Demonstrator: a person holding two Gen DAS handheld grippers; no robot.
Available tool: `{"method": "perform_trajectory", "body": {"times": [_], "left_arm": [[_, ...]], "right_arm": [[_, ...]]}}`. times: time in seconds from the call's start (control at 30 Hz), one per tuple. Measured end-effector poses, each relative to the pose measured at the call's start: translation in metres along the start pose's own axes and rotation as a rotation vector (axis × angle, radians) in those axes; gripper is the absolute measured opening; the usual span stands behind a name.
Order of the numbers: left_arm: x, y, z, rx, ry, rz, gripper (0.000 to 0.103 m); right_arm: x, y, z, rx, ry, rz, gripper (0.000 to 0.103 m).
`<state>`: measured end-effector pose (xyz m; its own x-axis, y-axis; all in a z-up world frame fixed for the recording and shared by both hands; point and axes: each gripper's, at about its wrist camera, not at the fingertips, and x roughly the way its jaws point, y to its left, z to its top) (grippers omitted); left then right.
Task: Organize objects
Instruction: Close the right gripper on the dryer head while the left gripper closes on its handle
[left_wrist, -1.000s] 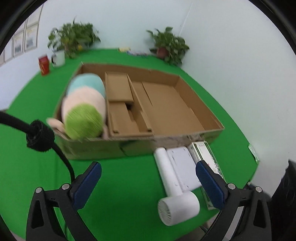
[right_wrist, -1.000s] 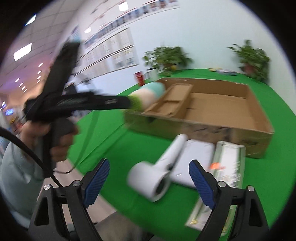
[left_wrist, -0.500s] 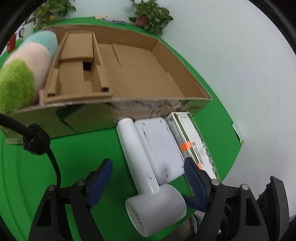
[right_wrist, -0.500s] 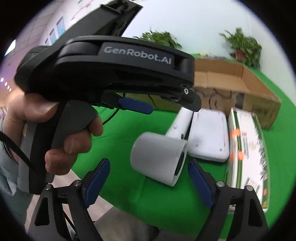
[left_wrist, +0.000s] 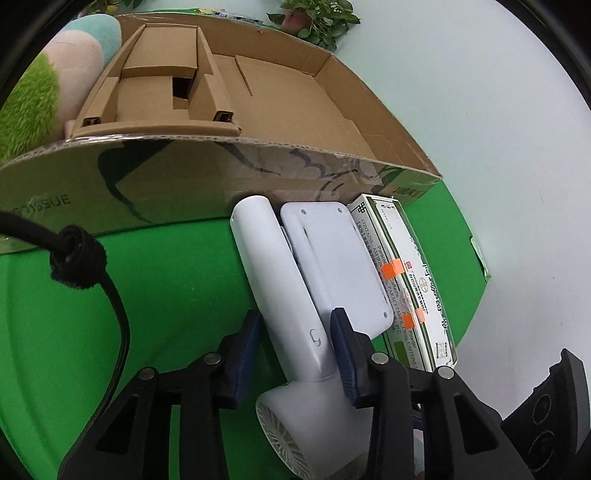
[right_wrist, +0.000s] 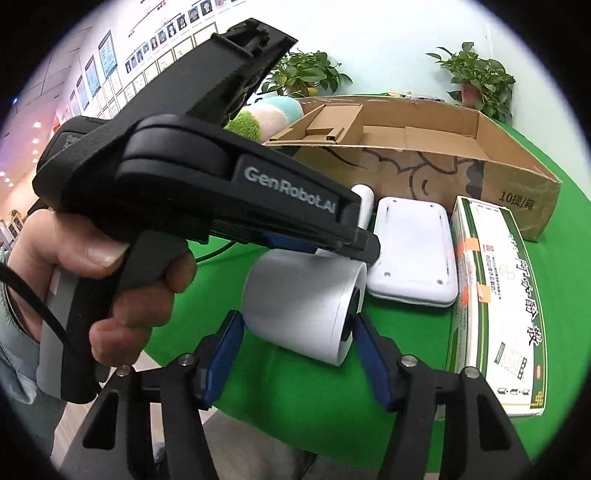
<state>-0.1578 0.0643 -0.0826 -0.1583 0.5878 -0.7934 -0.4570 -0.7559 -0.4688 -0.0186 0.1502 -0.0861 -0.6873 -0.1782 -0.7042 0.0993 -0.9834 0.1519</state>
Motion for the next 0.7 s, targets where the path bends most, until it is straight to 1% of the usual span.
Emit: {"method": "perform_trajectory", "body": {"times": [0.13, 0.3, 0.43, 0.53, 0.63, 0.7], "left_arm": [[-0.001, 0.003, -0.005, -0.024, -0.013, -0.006, 0.036], [-0.008, 0.006, -0.007, -0.043, -0.025, -0.005, 0.034], [-0.012, 0.005, -0.007, -0.061, -0.045, 0.018, 0.032], [-0.014, 0.002, -0.007, -0.068, -0.053, 0.02, 0.03], [-0.02, -0.004, -0.009, -0.062, -0.072, 0.013, 0.028], [-0.025, -0.006, -0.009, -0.059, -0.081, 0.016, 0.028]], "right_arm": [[0.004, 0.001, -0.002, -0.024, 0.021, -0.001, 0.06], [0.007, 0.002, -0.001, -0.039, 0.018, -0.006, 0.059], [0.005, 0.007, -0.006, -0.043, 0.014, -0.003, 0.059], [0.005, 0.006, -0.007, -0.042, 0.012, 0.003, 0.059], [0.007, 0.002, -0.006, -0.018, 0.03, 0.02, 0.059], [0.008, 0.005, -0.005, -0.031, 0.046, 0.006, 0.059]]}}
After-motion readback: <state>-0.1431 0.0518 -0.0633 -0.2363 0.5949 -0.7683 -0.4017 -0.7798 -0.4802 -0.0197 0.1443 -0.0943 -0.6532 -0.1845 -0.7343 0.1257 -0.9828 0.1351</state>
